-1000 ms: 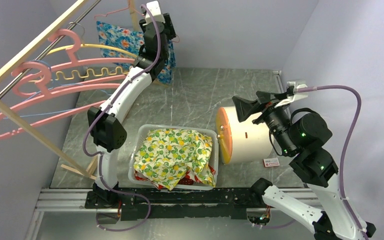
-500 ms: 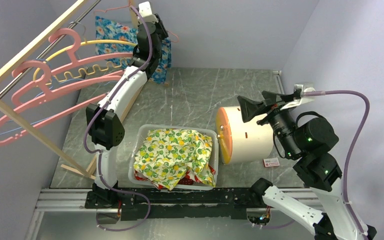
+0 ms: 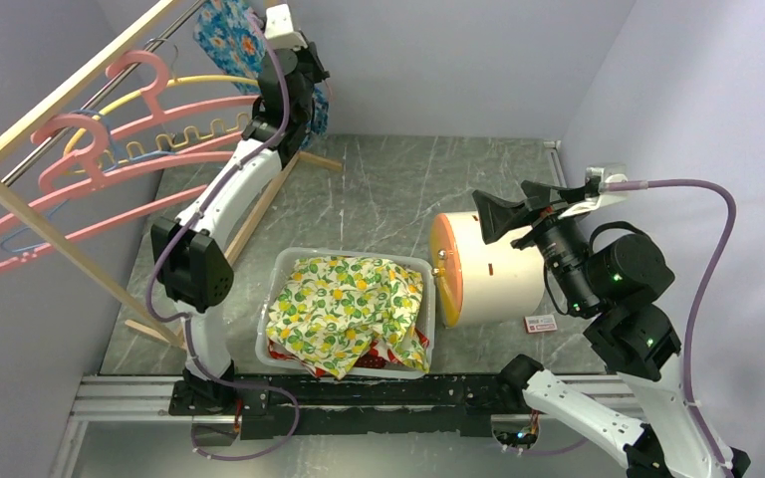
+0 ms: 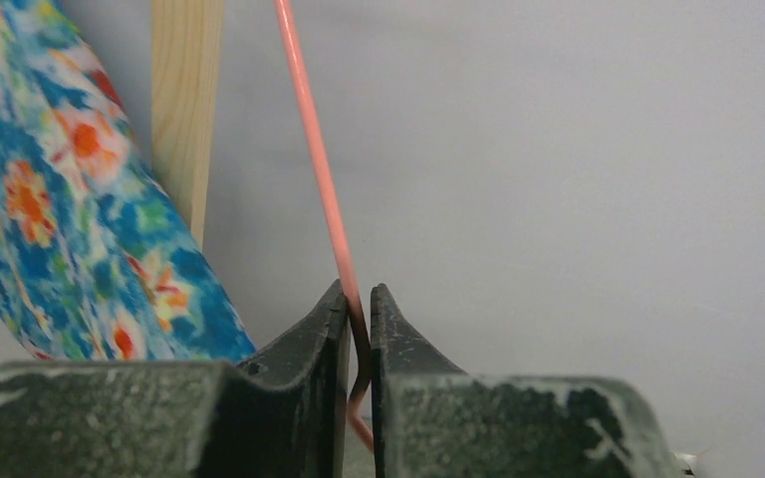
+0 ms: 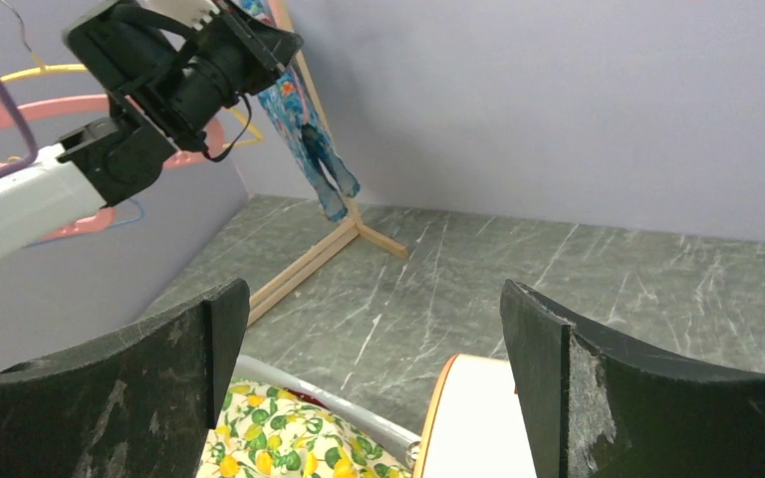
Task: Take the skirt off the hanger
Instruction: Pick up the hanger from the clothesline, then remove the skirt from the hanger.
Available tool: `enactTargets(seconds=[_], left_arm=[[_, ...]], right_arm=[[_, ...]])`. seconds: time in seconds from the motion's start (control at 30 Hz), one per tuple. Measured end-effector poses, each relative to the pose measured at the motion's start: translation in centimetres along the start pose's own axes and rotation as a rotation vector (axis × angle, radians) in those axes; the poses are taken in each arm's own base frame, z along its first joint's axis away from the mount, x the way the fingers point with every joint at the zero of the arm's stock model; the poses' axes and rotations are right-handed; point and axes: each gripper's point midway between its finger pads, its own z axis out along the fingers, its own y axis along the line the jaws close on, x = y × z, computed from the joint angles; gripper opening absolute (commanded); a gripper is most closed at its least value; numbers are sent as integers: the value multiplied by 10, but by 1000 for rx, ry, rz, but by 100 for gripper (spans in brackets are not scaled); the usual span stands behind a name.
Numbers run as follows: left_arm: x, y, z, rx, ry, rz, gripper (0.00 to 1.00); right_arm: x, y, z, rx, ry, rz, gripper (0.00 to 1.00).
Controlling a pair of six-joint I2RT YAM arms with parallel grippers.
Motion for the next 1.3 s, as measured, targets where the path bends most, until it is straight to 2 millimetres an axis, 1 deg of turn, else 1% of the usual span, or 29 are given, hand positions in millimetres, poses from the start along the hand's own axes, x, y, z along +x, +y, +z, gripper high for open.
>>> enactTargets(seconds=[0.1,0.2,0.27,0.37,0.47,0.63,0.73,0.83,0.93,1.0,1.1,1.17,1.3], left_arm=[[-15,-8,-13,23,-24,3,7],[-26,-17,-28,49,-37,-7,7],[-31,-22,-39,70,-39,-20,7],[-32,-35,-61,124,-26,-61,7],[-26,-52,-87,190,5,-121,7],[-11,-92,-134,308,78,-210,7],[-6,-115,-162,378,115,-253,7],[-7,-134,-185,440,142,-293,7],[-4,-144,-203,481,167,-325,7],[0,-147,-211,496,184,-339,7],[7,-149,-219,506,206,-348,7],[9,-150,-221,508,214,-351,7],[14,-151,-228,519,230,-356,7]], right_arm=[[1,1,1,-2,4,3,100],[2,3,3,-12,7,8,100],[3,5,4,-20,10,11,100],[8,9,10,-31,27,13,100],[22,15,22,-48,77,5,100],[59,32,48,-106,197,-4,100],[78,43,59,-145,257,3,100],[91,53,69,-178,304,13,100],[99,63,84,-206,334,27,91],[104,69,90,-228,346,42,89],[108,80,94,-267,358,79,86],[105,89,96,-302,347,111,81],[96,101,101,-352,309,161,54]])
